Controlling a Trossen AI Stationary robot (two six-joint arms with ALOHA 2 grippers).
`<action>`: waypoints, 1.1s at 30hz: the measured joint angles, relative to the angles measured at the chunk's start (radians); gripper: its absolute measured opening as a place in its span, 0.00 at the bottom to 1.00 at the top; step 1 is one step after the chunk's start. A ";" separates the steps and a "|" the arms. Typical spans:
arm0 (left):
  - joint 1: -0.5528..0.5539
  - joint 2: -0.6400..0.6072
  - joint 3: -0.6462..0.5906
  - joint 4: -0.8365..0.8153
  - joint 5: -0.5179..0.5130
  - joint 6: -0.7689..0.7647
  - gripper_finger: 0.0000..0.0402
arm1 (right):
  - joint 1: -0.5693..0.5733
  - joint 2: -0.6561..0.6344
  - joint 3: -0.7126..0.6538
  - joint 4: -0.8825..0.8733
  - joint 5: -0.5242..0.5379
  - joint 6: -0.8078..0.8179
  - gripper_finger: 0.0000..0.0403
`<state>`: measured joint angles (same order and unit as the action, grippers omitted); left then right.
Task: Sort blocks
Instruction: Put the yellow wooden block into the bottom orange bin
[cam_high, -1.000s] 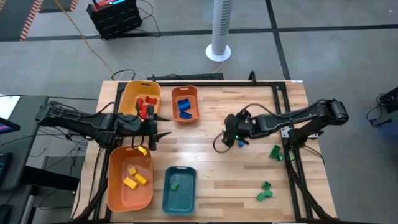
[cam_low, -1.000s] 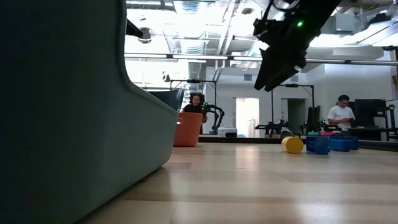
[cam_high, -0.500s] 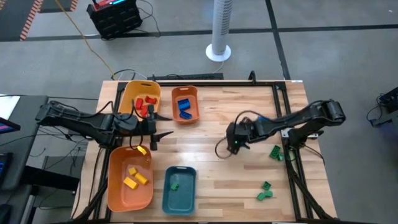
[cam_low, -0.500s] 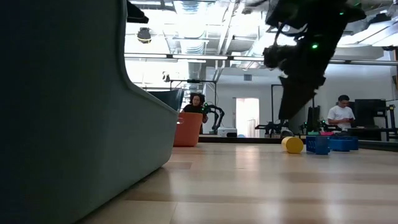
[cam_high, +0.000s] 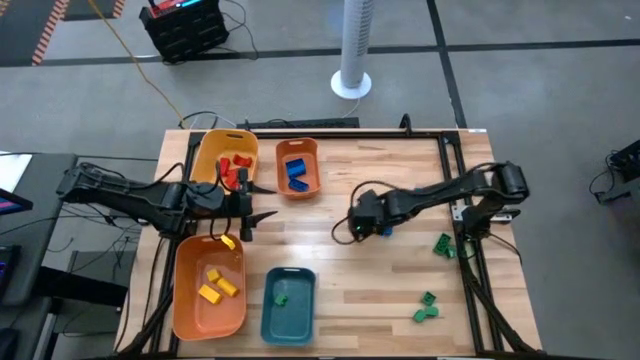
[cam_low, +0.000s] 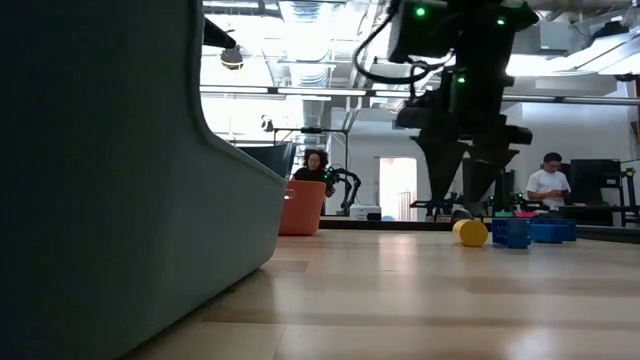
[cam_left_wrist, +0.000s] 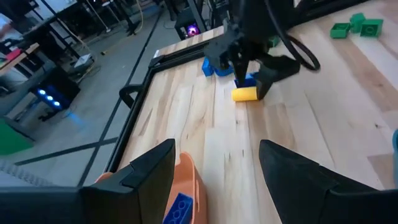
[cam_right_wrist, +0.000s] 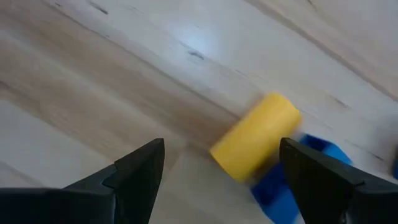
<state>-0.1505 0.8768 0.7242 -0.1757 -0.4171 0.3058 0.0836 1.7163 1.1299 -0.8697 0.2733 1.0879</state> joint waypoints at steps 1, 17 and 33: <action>0.002 0.000 0.000 0.000 0.000 0.003 0.57 | 0.003 0.023 0.016 -0.004 0.000 0.001 0.81; 0.007 0.000 0.000 -0.032 -0.001 -0.021 0.57 | 0.014 0.155 0.122 -0.154 -0.011 0.065 0.81; 0.004 -0.097 0.000 -0.174 0.009 -0.088 0.57 | -0.038 0.152 0.012 -0.005 -0.017 0.008 0.77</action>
<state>-0.1470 0.7798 0.7242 -0.3497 -0.4077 0.2181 0.0452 1.8687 1.1423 -0.8744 0.2566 1.0955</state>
